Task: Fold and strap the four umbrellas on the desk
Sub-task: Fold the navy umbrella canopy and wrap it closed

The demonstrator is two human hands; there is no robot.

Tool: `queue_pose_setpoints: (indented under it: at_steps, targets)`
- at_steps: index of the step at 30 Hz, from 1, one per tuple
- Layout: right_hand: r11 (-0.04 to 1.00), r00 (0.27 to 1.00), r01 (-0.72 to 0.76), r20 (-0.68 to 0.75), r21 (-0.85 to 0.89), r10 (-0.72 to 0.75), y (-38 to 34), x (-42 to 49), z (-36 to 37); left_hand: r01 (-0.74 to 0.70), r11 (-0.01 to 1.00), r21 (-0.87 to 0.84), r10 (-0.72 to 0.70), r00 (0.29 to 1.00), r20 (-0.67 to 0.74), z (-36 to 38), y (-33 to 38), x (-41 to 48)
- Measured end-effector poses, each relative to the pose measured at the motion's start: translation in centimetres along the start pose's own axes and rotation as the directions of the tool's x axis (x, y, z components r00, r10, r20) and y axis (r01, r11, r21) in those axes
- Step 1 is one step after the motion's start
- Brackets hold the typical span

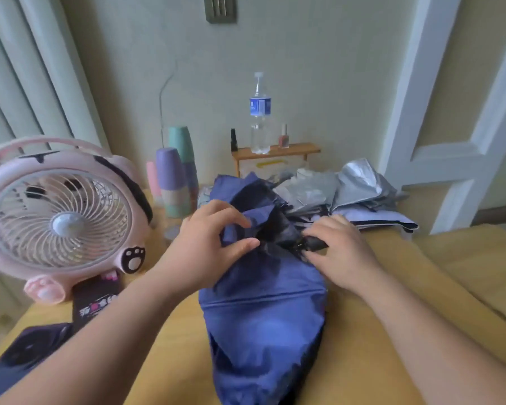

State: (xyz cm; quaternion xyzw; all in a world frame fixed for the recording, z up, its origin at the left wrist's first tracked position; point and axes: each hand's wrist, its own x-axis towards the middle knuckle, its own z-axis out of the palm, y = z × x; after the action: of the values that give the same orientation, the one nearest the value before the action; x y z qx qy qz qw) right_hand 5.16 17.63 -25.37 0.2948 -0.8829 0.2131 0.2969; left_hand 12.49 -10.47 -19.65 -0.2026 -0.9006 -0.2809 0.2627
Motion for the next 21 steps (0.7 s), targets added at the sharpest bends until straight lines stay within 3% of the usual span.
queue_pose_setpoints:
  at_steps: [3, 8, 11, 16, 19, 21]
  targets:
    - [0.996, 0.994, -0.084, 0.073, -0.029, 0.086, 0.0, -0.8, 0.1, 0.048, 0.996, 0.081, -0.060, 0.987, 0.148, 1.2, -1.4, -2.6]
    - [0.976, 0.978, -0.191, 0.064, -0.105, 0.199, -0.8, -0.4, -0.9, 0.059, 0.992, 0.112, -0.080, 0.977, 0.198, 3.0, -3.7, -6.4]
    - [0.984, 0.982, -0.179, 0.057, -0.023, 0.180, -1.6, -1.4, -1.0, 0.105, 0.991, 0.088, -0.122, 0.967, 0.223, 3.8, -4.6, -7.0]
    - [0.978, 0.963, -0.194, 0.176, -0.075, 0.204, -2.0, -3.0, -0.6, 0.112, 0.972, 0.207, -0.158, 0.963, 0.220, 4.1, -4.1, -5.6]
    - [0.949, 0.918, -0.251, 0.263, -0.190, 0.295, -1.0, -3.0, -0.2, 0.183, 0.978, 0.095, -0.192, 0.977, 0.094, 4.6, -4.2, -4.9]
    - [0.957, 0.932, -0.229, 0.244, -0.178, 0.269, -0.7, -2.7, 0.1, 0.239, 0.971, -0.002, -0.239, 0.971, 0.028, 5.0, -4.3, -5.0]
